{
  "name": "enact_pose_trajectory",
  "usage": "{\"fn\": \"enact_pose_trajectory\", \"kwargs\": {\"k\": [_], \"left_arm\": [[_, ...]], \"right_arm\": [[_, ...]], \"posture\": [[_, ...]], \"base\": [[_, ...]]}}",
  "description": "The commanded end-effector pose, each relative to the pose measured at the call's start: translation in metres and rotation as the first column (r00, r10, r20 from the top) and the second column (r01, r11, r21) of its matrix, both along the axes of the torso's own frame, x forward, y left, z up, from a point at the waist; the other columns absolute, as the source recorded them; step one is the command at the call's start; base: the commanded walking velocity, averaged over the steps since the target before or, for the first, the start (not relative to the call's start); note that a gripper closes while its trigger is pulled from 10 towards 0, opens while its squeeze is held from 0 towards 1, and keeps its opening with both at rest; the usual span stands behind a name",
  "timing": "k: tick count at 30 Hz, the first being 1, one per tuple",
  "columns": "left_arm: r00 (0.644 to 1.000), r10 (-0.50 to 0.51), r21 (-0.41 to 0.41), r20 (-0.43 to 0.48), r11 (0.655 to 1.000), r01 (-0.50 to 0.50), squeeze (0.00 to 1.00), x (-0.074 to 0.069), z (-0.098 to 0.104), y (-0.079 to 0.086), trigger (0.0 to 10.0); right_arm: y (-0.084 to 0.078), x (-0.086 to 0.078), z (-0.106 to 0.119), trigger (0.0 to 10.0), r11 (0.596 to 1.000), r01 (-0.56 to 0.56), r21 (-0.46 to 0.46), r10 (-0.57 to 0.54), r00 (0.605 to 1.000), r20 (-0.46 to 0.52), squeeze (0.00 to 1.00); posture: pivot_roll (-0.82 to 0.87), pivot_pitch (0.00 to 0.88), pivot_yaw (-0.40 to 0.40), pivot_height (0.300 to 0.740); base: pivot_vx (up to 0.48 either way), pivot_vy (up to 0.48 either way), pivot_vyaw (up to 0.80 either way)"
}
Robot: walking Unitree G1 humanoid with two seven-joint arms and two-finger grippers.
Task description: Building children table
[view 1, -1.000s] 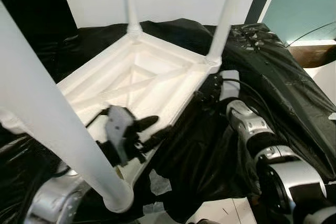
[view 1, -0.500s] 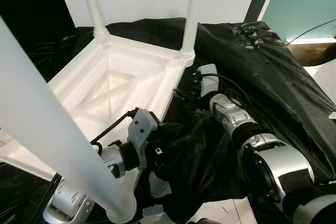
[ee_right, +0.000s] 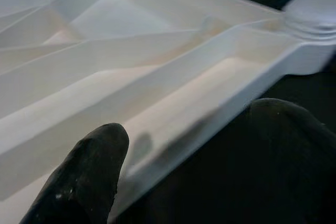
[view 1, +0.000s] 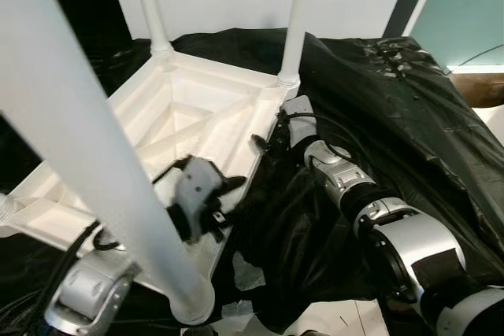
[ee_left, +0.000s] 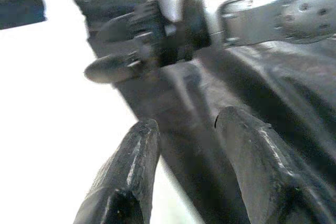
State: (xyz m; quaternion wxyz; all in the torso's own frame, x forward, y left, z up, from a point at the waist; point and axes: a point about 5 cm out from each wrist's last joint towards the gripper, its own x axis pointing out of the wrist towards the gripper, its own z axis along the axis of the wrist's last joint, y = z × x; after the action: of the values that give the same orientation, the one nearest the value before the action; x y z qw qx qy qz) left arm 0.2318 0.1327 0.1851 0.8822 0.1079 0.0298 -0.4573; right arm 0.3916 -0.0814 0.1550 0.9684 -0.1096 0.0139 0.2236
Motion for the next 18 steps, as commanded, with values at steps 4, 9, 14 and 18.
{"fn": "enact_pose_trajectory", "kwargs": {"k": [4, 9, 14, 18], "left_arm": [[0.988, 0.150, 0.020, 0.041, 0.988, -0.150, 0.00, 0.010, 0.005, 0.036, 10.0], [0.976, 0.210, 0.048, 0.063, 0.976, -0.213, 0.00, 0.012, 0.008, 0.060, 10.0], [0.977, 0.211, -0.008, 0.014, 0.977, -0.211, 0.00, 0.002, 0.018, 0.088, 10.0], [0.982, 0.190, -0.010, -0.016, 0.982, -0.190, 0.00, -0.004, 0.018, 0.097, 10.0]], "right_arm": [[-0.037, -0.006, -0.020, 10.0, 0.992, 0.126, 0.011, -0.125, 0.992, -0.013, 0.00], [-0.047, -0.012, -0.026, 10.0, 0.992, 0.124, 0.035, -0.123, 0.992, -0.016, 0.00], [-0.069, -0.018, -0.031, 10.0, 0.989, 0.149, 0.000, -0.149, 0.989, -0.016, 0.00], [-0.077, -0.019, -0.032, 10.0, 0.987, 0.163, -0.012, -0.163, 0.986, -0.015, 0.00]], "posture": [[0.18, 0.103, -0.052, 0.740], [0.17, 0.097, -0.048, 0.740], [0.16, 0.094, -0.039, 0.740], [0.15, 0.096, -0.038, 0.740]], "base": [[0.000, 0.000, 0.00], [0.000, 0.000, 0.00], [0.000, 0.000, 0.00], [0.000, 0.000, 0.00]]}}
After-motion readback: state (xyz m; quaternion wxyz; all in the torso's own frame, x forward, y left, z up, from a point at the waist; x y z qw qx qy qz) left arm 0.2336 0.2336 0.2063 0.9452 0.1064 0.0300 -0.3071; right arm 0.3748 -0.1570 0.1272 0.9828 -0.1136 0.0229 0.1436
